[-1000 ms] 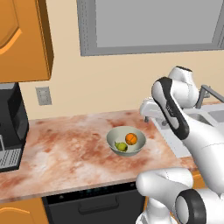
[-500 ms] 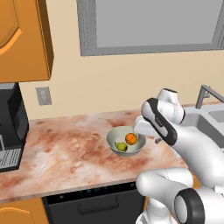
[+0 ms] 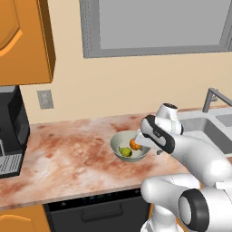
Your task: Dump the orange and pear from the bowl so the bowl can be washed. Place the bowl in the sink after clearing the leftovers.
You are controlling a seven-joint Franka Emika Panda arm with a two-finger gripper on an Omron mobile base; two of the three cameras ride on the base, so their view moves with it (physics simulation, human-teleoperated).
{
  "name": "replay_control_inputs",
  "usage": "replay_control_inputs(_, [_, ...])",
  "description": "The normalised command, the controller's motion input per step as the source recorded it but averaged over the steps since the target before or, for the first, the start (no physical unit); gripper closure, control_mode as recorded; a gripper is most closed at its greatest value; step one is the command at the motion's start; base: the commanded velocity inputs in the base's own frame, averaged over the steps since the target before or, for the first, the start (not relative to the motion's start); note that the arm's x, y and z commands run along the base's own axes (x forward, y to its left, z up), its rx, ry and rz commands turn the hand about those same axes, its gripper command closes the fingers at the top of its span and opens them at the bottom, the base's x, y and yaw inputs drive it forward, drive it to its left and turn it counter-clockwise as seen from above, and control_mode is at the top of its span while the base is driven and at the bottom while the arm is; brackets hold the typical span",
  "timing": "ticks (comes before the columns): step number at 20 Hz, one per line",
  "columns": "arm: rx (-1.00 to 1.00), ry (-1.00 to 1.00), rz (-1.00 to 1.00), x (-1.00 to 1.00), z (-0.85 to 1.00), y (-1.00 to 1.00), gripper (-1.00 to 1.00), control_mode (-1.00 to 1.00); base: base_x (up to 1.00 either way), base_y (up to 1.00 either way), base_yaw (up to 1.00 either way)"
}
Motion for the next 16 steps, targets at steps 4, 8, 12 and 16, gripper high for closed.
replay_control_inputs(4, [-0.06,0.00,-0.04,0.48,-0.23,0.00,-1.00,-1.00,0.00,0.00,0.00])
replay_control_inputs(8, [-0.01,0.00,-0.01,0.19,-0.19,0.00,-1.00,-1.00,0.00,0.00,0.00])
replay_control_inputs(12, [0.00,0.01,-0.01,0.14,-0.27,0.00,-1.00,-1.00,0.00,0.00,0.00])
replay_control_inputs(16, [0.00,0.02,-0.01,0.02,-0.37,0.00,-1.00,-1.00,0.00,0.00,0.00])
